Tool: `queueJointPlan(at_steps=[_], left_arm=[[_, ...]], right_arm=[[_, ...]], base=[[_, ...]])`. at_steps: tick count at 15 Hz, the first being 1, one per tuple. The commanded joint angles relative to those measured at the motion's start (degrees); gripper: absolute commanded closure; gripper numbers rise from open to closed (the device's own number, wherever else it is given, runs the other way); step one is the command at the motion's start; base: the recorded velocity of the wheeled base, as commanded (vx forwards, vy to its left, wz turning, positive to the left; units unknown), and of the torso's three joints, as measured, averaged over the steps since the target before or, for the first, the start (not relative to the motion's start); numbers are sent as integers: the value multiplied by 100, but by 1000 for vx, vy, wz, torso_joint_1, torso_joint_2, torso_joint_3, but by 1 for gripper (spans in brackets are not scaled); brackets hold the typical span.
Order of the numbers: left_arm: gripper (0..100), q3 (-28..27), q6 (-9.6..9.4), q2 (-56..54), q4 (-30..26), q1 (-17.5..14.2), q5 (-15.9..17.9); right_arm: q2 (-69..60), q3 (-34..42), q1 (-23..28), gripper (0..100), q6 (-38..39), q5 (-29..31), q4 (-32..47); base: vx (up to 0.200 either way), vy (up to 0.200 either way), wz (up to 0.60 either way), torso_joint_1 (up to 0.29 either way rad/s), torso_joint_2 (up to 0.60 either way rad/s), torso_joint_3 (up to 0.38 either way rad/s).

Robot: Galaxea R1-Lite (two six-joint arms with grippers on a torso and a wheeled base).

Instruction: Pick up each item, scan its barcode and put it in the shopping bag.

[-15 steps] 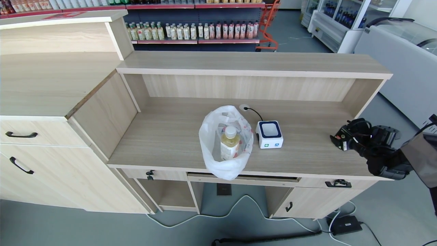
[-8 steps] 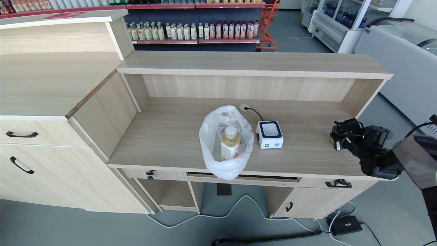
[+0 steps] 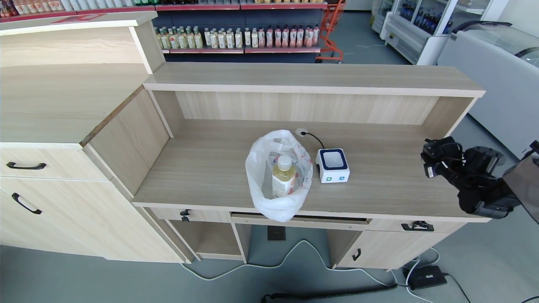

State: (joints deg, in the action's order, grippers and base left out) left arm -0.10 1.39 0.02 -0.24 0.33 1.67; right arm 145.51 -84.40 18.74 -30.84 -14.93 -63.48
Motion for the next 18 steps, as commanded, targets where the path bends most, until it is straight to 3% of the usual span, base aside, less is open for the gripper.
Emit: queueJointPlan(at_steps=[1,2,3,4,5,6,7,11,13,15,16,18], left_arm=[[0,1,2,-2,-2,2,0],[0,1,2,-2,-2,2,0],[0,1,2,-2,-2,2,0],[0,1,2,-2,-2,2,0],[0,1,2,-2,-2,2,0],[0,1,2,-2,-2,2,0],[0,1,2,-2,-2,2,0],[0,1,2,-2,-2,2,0],[0,1,2,-2,-2,2,0],[0,1,2,-2,-2,2,0],[0,1,2,-2,-2,2,0],[0,1,2,-2,-2,2,0]], right_arm=[[-2580,2823,491,100,-449,-352,-543],[-3898,4599,605,100,-853,-809,-789],[-4241,5135,640,100,-1099,-968,-1009],[-4918,6128,640,100,-1846,-1495,-1914],[-5138,6172,526,100,-2128,-1987,-2116],[-5639,6137,-169,100,-2717,-2857,-2002],[-5832,6154,-793,100,-3244,-3121,-1932],[-6131,6190,-2647,100,-5802,-3543,-1308],[-6166,6137,-3385,100,-6883,-3982,-1545],[-6148,6172,-3965,100,-7823,-4518,-2266],[-6140,6172,-4299,100,-8254,-4668,-2371],[-6122,6198,-4493,100,-8772,-4879,-2371]], base=[[0,0,0,0,0,0],[0,0,0,0,0,0],[0,0,0,0,0,0],[0,0,0,0,0,0],[0,0,0,0,0,0],[0,0,0,0,0,0],[0,0,0,0,0,0],[0,0,0,0,0,0],[0,0,0,0,0,0],[0,0,0,0,0,0],[0,0,0,0,0,0],[0,0,0,0,0,0]])
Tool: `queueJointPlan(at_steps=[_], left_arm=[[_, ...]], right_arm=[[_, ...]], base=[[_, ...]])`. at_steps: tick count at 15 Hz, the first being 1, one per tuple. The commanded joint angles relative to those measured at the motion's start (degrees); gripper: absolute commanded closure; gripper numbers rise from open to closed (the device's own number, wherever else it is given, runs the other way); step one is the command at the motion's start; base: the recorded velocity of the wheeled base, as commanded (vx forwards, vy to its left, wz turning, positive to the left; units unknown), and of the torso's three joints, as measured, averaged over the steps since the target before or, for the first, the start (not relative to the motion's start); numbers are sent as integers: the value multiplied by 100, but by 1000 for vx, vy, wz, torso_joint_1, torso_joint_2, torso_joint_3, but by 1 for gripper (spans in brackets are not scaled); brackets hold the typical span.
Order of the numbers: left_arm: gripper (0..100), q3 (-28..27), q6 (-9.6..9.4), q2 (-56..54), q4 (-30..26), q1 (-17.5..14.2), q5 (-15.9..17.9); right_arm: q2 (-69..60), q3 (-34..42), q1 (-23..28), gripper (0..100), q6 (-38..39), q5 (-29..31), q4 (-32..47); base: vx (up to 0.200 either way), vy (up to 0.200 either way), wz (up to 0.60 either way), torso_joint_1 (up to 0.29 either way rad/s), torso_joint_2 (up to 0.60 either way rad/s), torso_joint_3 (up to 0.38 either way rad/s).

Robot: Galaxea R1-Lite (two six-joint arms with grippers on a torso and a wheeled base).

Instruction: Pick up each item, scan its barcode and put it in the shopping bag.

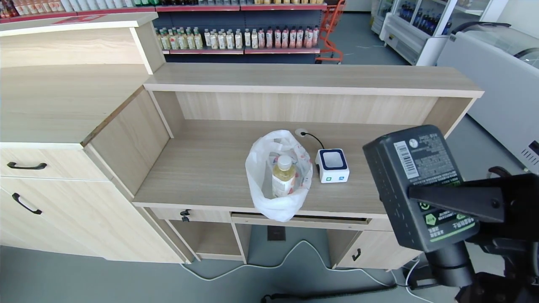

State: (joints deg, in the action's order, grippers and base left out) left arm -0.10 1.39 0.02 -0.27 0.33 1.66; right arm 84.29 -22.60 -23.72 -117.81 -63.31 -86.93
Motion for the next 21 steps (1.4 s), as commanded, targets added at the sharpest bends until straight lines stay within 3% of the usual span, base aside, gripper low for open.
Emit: queueJointPlan(at_steps=[1,4,10,21], left_arm=[[0,1,2,-2,0,2,1],[0,1,2,-2,0,2,1],[0,1,2,-2,0,2,1],[0,1,2,-2,0,2,1]], right_arm=[[0,19,-256,100,-119,-85,-26],[53,28,-308,100,-304,-173,-26],[-53,63,-968,100,-506,-182,80],[-17,63,-985,100,-453,-173,115]], base=[[0,0,0,0,0,0],[0,0,0,0,0,0],[0,0,0,0,0,0],[0,0,0,0,0,0]])
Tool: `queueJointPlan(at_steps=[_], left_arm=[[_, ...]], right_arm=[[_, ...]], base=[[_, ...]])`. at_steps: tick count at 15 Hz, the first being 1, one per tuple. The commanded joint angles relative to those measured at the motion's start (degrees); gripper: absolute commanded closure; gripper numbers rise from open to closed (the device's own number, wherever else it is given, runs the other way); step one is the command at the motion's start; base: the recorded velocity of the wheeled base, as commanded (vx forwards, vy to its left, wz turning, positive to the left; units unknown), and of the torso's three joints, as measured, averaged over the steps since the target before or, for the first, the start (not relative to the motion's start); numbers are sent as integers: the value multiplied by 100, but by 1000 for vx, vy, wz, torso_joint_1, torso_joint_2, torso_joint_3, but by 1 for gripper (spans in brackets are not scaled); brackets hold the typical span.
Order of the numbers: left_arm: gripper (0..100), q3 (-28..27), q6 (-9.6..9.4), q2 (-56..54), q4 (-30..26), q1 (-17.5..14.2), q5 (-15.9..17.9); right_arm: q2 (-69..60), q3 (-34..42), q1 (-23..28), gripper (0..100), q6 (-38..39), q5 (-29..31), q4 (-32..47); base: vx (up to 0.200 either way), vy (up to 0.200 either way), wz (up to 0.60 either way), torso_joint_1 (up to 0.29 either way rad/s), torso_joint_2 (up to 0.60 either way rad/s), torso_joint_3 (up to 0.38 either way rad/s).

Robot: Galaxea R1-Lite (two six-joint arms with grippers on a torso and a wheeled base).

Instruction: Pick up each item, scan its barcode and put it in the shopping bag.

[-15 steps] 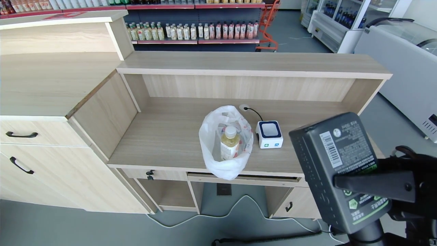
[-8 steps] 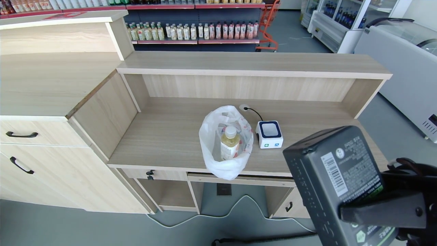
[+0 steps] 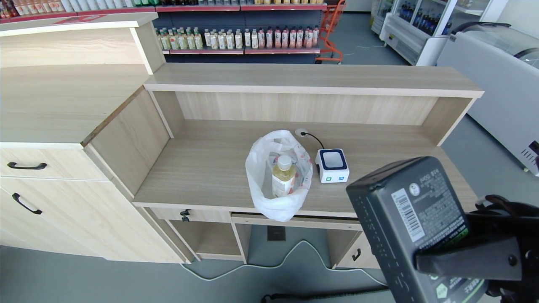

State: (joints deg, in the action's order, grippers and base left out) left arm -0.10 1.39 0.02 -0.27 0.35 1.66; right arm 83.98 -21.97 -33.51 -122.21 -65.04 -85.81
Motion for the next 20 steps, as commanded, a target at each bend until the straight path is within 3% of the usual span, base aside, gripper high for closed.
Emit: queueJointPlan(at_steps=[1,3,4,7,9,10,11,13,16,17,18,20], left_arm=[[0,1,2,-2,0,0,1],[0,1,2,-2,0,0,1],[0,1,2,-2,0,0,1],[0,1,2,-2,0,0,1],[0,1,2,-2,0,0,1],[0,1,2,-2,0,0,1],[0,1,2,-2,0,0,1],[0,1,2,-2,0,0,1],[0,1,2,-2,0,0,1],[0,1,2,-2,0,0,1],[0,1,2,-2,0,0,1],[0,1,2,-2,0,0,1]], right_arm=[[22,-1,-6,100,13,0,3],[-31,-9,-6,100,101,9,161],[-48,-62,11,100,699,123,433],[-277,-124,583,100,4390,2610,2525],[-549,-88,2200,100,6236,3577,2683],[-576,-80,2780,100,6614,3647,2736],[-576,-18,3676,100,7106,3647,2982],[-506,-9,4775,100,7440,3638,3316],[-242,8,5689,100,7501,3436,3395],[-189,8,5759,100,7510,3331,3369],[-13,-27,5997,100,7598,2777,3343],[162,-36,6076,100,7607,2575,3105]], base=[[0,0,0,0,0,0],[0,0,0,0,0,0],[0,0,0,0,0,0],[0,0,0,0,0,0],[0,0,0,0,0,0],[0,0,0,0,0,0],[0,0,0,0,0,0],[0,0,0,0,0,0],[0,0,0,0,0,0],[0,0,0,0,0,0],[0,0,0,0,0,0],[0,0,300,-1,1,1]])
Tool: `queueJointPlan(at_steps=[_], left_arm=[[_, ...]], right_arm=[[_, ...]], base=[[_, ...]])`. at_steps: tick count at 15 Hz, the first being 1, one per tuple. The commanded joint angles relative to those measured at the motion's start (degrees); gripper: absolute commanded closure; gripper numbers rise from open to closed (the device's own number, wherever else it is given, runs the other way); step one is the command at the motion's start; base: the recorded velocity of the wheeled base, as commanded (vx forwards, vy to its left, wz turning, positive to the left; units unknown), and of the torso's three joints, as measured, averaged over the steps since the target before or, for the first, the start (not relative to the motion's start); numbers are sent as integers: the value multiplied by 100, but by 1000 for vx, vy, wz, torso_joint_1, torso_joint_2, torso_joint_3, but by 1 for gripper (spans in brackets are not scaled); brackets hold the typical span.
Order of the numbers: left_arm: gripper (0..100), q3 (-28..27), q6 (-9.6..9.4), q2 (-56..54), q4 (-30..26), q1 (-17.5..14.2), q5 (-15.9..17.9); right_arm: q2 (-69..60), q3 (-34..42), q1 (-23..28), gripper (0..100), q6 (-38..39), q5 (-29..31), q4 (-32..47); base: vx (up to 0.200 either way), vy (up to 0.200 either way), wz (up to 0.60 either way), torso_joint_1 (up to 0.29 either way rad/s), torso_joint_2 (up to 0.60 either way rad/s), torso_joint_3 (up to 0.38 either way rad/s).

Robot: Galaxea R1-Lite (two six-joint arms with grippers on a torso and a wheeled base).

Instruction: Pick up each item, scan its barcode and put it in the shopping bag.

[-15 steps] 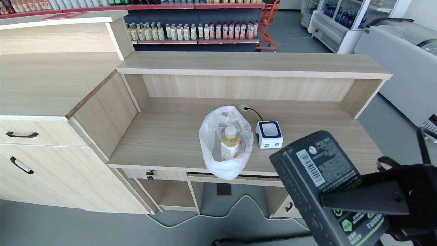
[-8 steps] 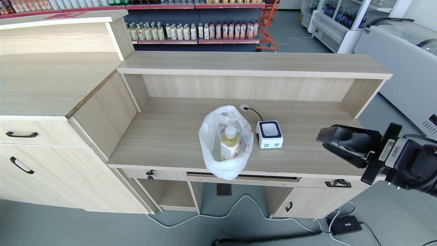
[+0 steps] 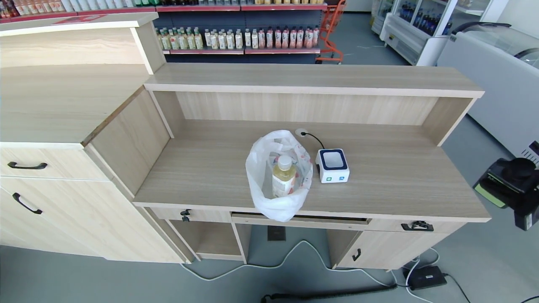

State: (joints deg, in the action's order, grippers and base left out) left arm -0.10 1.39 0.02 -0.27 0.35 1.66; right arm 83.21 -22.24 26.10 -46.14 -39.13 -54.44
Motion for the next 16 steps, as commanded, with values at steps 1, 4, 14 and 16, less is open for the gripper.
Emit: queueJointPlan(at_steps=[1,4,14,16], left_arm=[[0,1,2,-2,0,0,1],[0,1,2,-2,0,0,1],[0,1,2,-2,0,0,1],[0,1,2,-2,0,0,1]], right_arm=[[336,-97,97,100,132,-16,-75],[705,-607,-175,100,659,327,-110],[3438,-3524,-1520,100,5326,1549,663],[3790,-3902,-1520,100,5379,1549,830]], base=[[0,0,600,2,2,7],[0,0,600,-2,2,2],[0,0,120,1,0,0],[0,0,0,0,0,0]])
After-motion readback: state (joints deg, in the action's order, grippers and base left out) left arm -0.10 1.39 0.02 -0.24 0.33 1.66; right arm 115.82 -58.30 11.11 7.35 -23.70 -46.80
